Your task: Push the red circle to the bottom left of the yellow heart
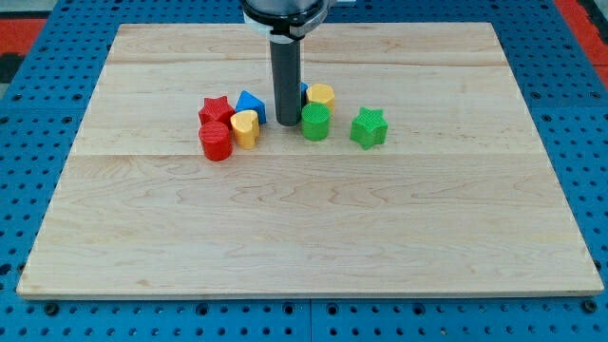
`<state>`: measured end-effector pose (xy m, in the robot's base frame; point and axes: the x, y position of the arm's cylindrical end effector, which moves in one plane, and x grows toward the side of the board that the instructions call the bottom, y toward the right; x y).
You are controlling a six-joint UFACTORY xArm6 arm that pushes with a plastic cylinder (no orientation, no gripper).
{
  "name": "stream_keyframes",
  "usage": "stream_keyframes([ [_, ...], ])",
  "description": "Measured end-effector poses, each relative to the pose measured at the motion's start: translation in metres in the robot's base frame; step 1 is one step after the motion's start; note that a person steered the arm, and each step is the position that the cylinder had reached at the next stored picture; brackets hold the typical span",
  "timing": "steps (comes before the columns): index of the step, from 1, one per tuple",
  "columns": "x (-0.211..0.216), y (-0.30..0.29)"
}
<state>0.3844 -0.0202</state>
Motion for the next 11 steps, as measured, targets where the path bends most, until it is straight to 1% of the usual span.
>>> stream_keyframes([
  [1,0.0,0.023],
  [2,-0.004,-0.003],
  [3,-0.033,-0.055],
  [4,-0.069,-0.062],
  [5,-0.073,-0.127],
  [6,-0.06,-0.141],
  [7,-0.043,-0.097],
  [10,0.065,-0.092],
  [11,0.071,-0.084],
])
